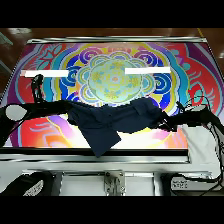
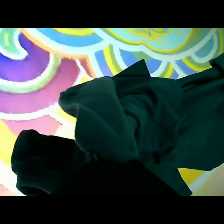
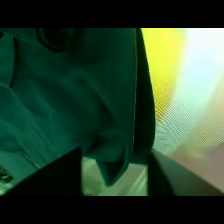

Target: Fold the shirts.

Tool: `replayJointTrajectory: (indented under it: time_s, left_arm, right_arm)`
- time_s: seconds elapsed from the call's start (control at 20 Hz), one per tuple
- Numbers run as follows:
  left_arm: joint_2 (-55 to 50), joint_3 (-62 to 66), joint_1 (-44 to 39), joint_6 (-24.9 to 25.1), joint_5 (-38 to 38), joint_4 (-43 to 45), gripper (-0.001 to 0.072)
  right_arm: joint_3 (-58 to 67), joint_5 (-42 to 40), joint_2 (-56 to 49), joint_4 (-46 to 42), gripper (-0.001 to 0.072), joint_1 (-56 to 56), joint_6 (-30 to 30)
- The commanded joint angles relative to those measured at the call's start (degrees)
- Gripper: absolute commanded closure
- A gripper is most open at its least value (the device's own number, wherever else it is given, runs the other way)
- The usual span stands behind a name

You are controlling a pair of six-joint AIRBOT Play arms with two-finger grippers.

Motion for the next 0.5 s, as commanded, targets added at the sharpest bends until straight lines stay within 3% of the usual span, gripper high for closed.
replayJointTrajectory:
  time_s: [0.0, 0.1, 0.2, 0.3, 0.45]
  left_arm:
    - [0.0, 0.0, 0.5, 0.2, 0.2, 0.0, 0.0653]
    - [0.0, 0.2, 1.8, 0.9, -0.3, 0.0, 0.0653]
    - [0.0, 2.6, 4.7, 4.6, -4.5, 0.0, 0.0654]
    - [0.7, 7.9, 8.7, 7.4, -8.9, 0.6, 0.0654]
    - [4.4, 21.2, 13.6, 12.6, -10.8, 1.0, 0.0654]
  right_arm:
    - [0.0, -2.3, -0.5, 4.8, 0.0657, 1.9, -0.5]
    - [2.2, -0.2, 1.4, 5.4, 0.0658, 1.9, -3.6]
    - [6.8, 4.0, 5.8, 5.5, 0.0658, 1.9, -7.1]
    - [14.4, 8.1, 12.5, 5.5, 0.0658, 1.9, -13.8]
    - [29.1, 5.9, 24.1, 4.5, 0.0658, 1.9, -15.6]
